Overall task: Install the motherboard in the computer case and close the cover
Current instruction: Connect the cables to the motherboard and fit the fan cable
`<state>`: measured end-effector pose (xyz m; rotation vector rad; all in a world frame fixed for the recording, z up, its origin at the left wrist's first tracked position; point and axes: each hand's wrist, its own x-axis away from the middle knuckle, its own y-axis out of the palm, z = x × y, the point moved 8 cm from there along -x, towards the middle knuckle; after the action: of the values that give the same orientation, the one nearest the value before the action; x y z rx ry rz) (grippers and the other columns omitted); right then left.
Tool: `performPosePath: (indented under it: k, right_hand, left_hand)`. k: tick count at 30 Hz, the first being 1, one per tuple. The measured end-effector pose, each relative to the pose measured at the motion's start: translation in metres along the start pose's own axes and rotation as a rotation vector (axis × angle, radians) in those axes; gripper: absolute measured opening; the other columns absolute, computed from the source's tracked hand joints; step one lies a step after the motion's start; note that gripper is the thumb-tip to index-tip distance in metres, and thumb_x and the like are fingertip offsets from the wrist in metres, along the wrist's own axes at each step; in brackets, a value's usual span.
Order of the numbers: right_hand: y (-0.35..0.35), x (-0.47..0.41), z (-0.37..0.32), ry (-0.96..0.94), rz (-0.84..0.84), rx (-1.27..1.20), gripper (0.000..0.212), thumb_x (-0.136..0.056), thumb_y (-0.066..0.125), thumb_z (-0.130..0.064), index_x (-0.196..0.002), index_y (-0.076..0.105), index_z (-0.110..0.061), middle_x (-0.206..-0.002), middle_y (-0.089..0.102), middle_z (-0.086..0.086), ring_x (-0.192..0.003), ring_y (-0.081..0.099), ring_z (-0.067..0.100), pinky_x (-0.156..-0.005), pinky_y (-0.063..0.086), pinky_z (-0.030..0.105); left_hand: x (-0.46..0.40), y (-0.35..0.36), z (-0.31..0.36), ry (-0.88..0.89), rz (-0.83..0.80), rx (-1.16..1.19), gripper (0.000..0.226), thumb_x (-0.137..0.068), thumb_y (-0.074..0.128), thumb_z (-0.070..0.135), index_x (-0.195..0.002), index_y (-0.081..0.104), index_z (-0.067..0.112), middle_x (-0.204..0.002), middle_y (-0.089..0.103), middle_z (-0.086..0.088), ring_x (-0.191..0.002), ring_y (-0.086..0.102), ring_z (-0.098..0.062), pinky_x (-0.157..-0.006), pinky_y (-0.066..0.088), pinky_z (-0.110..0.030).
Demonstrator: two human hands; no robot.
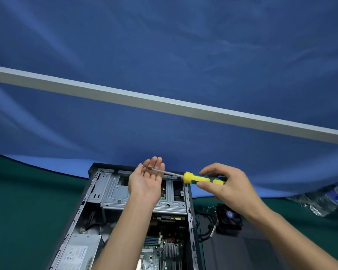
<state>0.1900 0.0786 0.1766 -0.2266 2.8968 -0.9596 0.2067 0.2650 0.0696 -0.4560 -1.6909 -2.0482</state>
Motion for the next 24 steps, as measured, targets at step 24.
performPosePath:
  k: [24]
  right_hand:
    - [0.02, -0.011, 0.005, 0.013, 0.007, 0.101, 0.005, -0.079, 0.076, -0.029, -0.08, 0.071, -0.029, -0.064, 0.06, -0.024, -0.042, 0.05, -0.003, -0.035, 0.032, 0.01]
  left_hand:
    - [-0.017, -0.026, -0.005, -0.068, -0.078, 0.051, 0.024, -0.099, 0.038, 0.01, -0.092, 0.057, -0.002, -0.09, 0.071, -0.022, -0.082, 0.071, -0.033, -0.065, 0.056, -0.036]
